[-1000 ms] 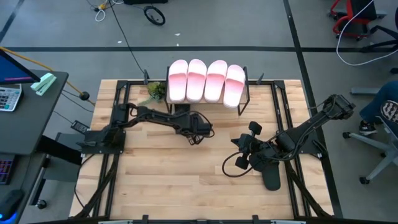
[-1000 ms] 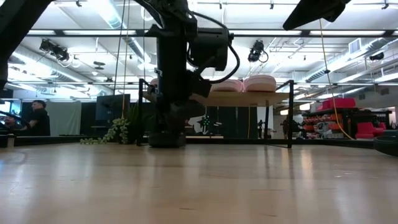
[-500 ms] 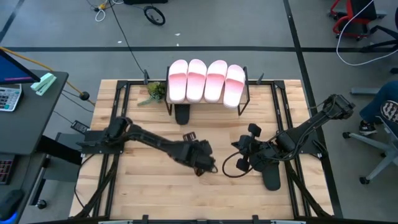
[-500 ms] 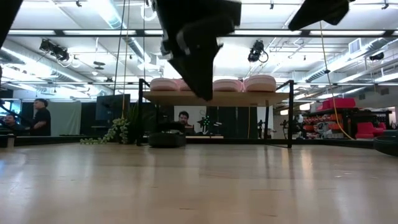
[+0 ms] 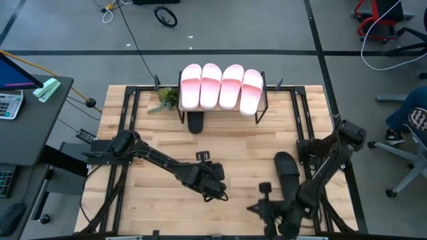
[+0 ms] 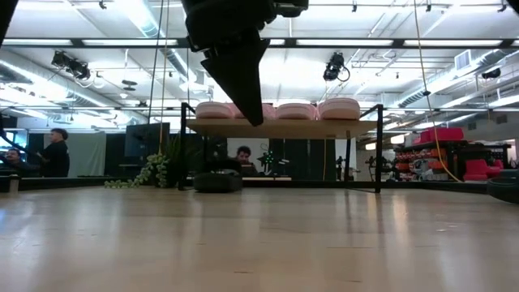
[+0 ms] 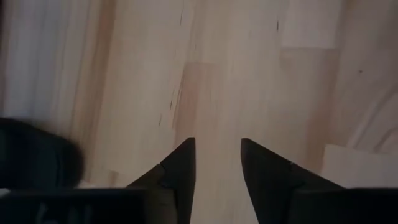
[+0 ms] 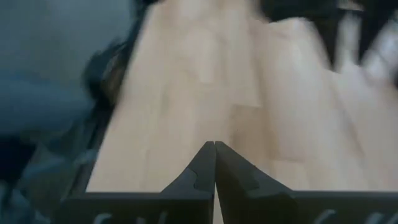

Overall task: Pick and place slides into the shelf
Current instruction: Put the black slide under the shelf

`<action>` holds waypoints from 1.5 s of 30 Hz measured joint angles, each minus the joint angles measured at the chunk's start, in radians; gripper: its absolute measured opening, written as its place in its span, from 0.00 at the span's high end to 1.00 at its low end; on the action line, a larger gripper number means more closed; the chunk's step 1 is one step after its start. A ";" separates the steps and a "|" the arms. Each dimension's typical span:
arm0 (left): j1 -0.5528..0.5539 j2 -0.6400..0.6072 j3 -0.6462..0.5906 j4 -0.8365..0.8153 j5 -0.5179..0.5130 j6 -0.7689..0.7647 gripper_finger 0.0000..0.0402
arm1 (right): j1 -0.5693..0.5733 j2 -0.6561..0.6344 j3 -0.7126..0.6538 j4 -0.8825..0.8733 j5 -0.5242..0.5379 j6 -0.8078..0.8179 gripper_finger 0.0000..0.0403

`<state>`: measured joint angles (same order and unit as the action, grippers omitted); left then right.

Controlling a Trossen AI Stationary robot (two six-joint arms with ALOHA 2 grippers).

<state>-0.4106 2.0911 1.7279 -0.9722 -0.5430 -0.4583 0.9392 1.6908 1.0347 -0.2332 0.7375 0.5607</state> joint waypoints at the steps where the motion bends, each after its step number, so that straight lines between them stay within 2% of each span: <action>1: 0.000 0.000 0.000 -0.001 0.000 0.000 0.68 | 0.010 0.019 0.000 0.014 0.005 -0.075 0.97; 4: 0.000 -0.006 0.000 -0.024 -0.005 0.000 0.72 | 0.013 0.051 0.000 0.039 0.045 -0.283 0.97; 6: 0.003 -0.013 0.000 -0.039 -0.014 0.000 0.74 | -0.001 0.057 0.000 0.054 0.099 -0.289 0.97; 8: 0.006 -0.019 0.000 -0.074 -0.021 -0.001 0.76 | -0.024 0.058 0.000 0.049 0.121 -0.227 0.97; 10: 0.010 -0.019 0.000 -0.082 -0.023 0.000 0.78 | -0.050 0.056 0.000 0.040 0.083 -0.171 0.97; 13: 0.015 -0.019 0.000 -0.116 -0.024 0.000 0.82 | -0.078 0.039 0.000 0.029 -0.051 -0.163 0.96; 15: 0.021 -0.019 0.000 -0.130 -0.026 -0.002 0.83 | -0.079 0.029 0.007 0.004 -0.104 -0.143 0.94; 19: 0.033 -0.019 0.000 -0.136 -0.037 -0.005 0.86 | -0.049 0.016 0.065 -0.096 -0.138 -0.030 0.88; 27: 0.050 -0.019 0.000 -0.142 -0.041 -0.009 0.90 | 0.028 0.016 0.174 -0.411 -0.430 0.419 0.76; 30: 0.050 -0.019 0.000 -0.142 -0.041 -0.029 0.91 | 0.076 0.016 0.174 -0.511 -0.496 0.592 0.75; 34: 0.050 -0.019 0.000 -0.142 -0.040 -0.049 0.91 | 0.137 0.028 0.168 -0.657 -0.564 0.745 0.74; 39: 0.052 -0.019 0.000 -0.142 -0.041 -0.049 0.92 | 0.175 0.042 0.167 -0.785 -0.622 0.841 0.74; 45: 0.055 -0.019 0.000 -0.141 -0.041 -0.049 0.94 | 0.181 0.085 0.161 -0.820 -0.668 0.818 0.74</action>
<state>-0.3561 2.0717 1.7275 -1.1133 -0.5838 -0.5076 1.1205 1.7756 1.1952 -1.0535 0.0694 1.3792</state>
